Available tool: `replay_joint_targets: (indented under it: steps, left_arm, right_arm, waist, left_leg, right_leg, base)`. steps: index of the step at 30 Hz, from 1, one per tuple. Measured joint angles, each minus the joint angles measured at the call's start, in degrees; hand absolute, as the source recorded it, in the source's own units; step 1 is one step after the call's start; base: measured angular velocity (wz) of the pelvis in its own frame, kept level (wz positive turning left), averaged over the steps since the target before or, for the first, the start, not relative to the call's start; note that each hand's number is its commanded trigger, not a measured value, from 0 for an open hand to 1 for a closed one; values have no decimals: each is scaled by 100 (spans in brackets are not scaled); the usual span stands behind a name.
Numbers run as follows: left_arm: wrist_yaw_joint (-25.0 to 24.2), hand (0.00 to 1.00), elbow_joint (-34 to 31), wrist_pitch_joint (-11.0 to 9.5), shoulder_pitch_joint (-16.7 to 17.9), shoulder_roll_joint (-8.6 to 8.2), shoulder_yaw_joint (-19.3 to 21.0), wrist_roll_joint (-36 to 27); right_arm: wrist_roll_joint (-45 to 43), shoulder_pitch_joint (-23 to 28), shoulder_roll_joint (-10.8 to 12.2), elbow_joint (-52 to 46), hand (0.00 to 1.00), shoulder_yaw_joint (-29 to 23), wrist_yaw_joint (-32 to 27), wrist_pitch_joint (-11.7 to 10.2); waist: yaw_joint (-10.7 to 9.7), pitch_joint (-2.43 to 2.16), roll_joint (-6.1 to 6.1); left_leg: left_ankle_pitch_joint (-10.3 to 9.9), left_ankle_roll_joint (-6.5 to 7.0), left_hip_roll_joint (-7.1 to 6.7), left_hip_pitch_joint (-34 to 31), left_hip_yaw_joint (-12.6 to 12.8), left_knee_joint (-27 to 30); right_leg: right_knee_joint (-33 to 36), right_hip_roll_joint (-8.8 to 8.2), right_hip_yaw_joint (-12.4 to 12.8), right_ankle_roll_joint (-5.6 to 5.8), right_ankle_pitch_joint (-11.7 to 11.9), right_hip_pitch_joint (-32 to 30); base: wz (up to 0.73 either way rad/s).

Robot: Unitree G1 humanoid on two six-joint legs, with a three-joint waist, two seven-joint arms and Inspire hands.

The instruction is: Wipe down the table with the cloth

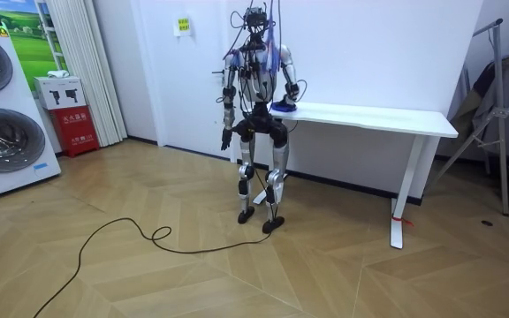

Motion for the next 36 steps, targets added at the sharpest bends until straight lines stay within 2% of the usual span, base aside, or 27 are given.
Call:
replay_joint_targets:
  steps: [6,9,13,18,23,28,30,33,35,36]
  left_arm:
    - [-1,0,-16,125,46,-33,99,7]
    - [-1,0,-16,129,81,-52,120,13]
    - [-2,0,-15,136,99,-106,343,2]
    - [0,0,-21,194,93,-102,316,-129]
    - [10,0,-19,290,98,-93,312,-254]
    - [9,0,-134,423,293,-105,325,-228]
    - [9,0,-339,436,460,-100,350,-231]
    - [-32,0,-354,440,628,-85,538,-194]
    - [-46,0,-371,442,774,-66,834,-88]
    - [-46,0,-375,441,795,-53,877,-90]
  right_arm:
    - [184,73,152,-131,100,-43,67,0]
    - [193,72,170,-139,100,-60,85,-1]
    - [197,74,179,-156,100,-84,165,-1]
    - [332,56,182,-88,100,-80,195,7]
    - [1042,-143,228,114,100,-74,274,65]
    - [1833,-479,313,659,100,-153,336,47]
    - [2233,-606,330,962,100,-354,355,-8]
    - [2552,-787,331,1551,100,-1050,289,-138]
    - [2662,-885,213,1999,100,-1684,135,-177]
    - [2692,-920,138,2121,100,-1789,89,-204]
  waist:
    - [-46,-3,4]
    - [-70,-4,3]
    - [-73,-12,-8]
    - [-73,-14,-17]
    - [-34,-4,-25]
    - [-72,11,-16]
    - [-74,14,-10]
    - [-82,14,-8]
    - [-97,12,-18]
    - [-101,11,-15]
  left_leg:
    - [0,0,-5,1,-11,1]
    - [0,0,-5,1,-10,1]
    - [1,1,-5,4,-10,10]
    - [1,1,3,22,-20,26]
    - [0,4,3,21,-114,54]
    - [-3,9,5,13,-113,86]
    - [-3,11,-3,23,-138,111]
    - [19,47,-54,10,-257,123]
    - [33,70,-100,-7,-343,125]
    - [38,78,-107,-9,-344,125]
  right_leg:
    - [1,-6,-7,3,-2,16]
    - [1,-11,-4,3,-2,16]
    - [1,-15,3,4,-2,17]
    - [1,-17,4,4,-2,27]
    - [4,-19,2,4,-2,50]
    - [8,-22,3,5,-3,71]
    - [7,-32,-3,5,-3,108]
    - [9,-65,-80,8,-5,141]
    - [18,-106,-169,36,-22,126]
    - [21,-118,-188,40,-24,124]
  base:
    - [0]
    - [0]
    - [0]
    - [0]
    - [3]
    - [-1]
    - [10]
    - [18]
    - [20]
    - [15]
